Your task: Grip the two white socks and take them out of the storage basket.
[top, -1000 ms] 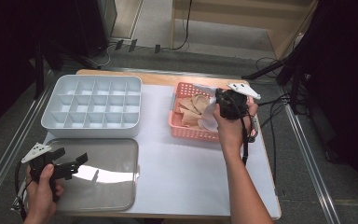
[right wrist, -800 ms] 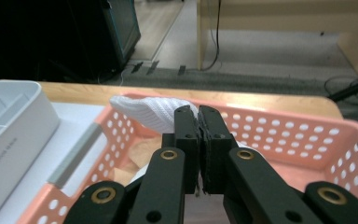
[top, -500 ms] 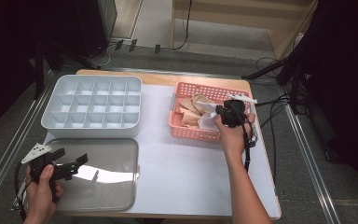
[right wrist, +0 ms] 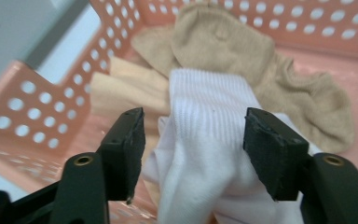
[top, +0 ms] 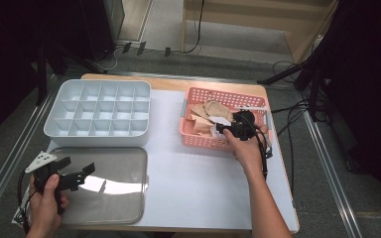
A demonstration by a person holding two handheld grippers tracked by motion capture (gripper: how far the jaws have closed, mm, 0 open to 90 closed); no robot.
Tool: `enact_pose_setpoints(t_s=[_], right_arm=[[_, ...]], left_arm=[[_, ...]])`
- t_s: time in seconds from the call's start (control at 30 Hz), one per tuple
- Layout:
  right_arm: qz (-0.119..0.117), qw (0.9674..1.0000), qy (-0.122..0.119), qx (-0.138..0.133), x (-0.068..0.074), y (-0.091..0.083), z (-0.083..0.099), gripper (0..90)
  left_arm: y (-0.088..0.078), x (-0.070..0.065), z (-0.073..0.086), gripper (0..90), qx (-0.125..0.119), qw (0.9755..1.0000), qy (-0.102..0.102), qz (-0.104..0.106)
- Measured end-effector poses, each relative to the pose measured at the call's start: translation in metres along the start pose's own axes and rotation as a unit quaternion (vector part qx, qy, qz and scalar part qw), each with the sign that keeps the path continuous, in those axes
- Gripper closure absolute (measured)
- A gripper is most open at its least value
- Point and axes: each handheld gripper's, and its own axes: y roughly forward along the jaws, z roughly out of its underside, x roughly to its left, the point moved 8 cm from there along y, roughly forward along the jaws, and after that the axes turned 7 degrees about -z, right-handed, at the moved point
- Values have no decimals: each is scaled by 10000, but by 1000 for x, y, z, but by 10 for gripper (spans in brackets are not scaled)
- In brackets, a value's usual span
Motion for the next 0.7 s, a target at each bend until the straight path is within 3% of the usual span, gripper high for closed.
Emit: enact_pose_setpoints(t_s=[0.1, 0.3, 0.5, 0.57, 0.7], right_arm=[[258, 9992, 41, 310, 1, 10, -1, 337], [606, 9940, 157, 894, 2, 25, -6, 335], [758, 9834, 264, 1625, 3, 39, -1, 304], [759, 9826, 408, 1645, 2, 41, -2, 313], [920, 9752, 506, 1950, -7, 44, 0, 340]], left_arm=[[-2, 2, 0, 0, 0, 10000, -7, 0], [-3, 5, -1, 0, -30, 10000, -59, -17], [-4, 6, -1, 0, -32, 10000, -79, -16], [-4, 6, -1, 0, -32, 10000, -77, -10], [-3, 6, -1, 0, -14, 10000, -63, -2]])
